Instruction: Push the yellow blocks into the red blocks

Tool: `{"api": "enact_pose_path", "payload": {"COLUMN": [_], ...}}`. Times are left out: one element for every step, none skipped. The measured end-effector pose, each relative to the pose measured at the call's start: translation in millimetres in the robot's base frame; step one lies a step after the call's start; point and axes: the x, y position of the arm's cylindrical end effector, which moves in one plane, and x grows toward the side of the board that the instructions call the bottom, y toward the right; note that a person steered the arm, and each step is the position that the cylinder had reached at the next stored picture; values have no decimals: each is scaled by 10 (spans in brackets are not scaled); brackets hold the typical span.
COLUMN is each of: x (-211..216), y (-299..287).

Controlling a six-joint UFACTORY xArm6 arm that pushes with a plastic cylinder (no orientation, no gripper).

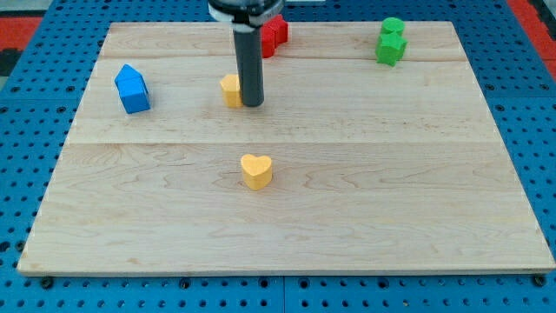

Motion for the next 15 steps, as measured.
{"api": "enact_pose_path", "payload": {"x": [200,226,86,-315,-344,-549,-317,522,1501,1939,1653,1130,785,1142,1074], "y": [134,-213,-494,-217,-53,60,174,993,1136,531,203,214,228,200,-146]}}
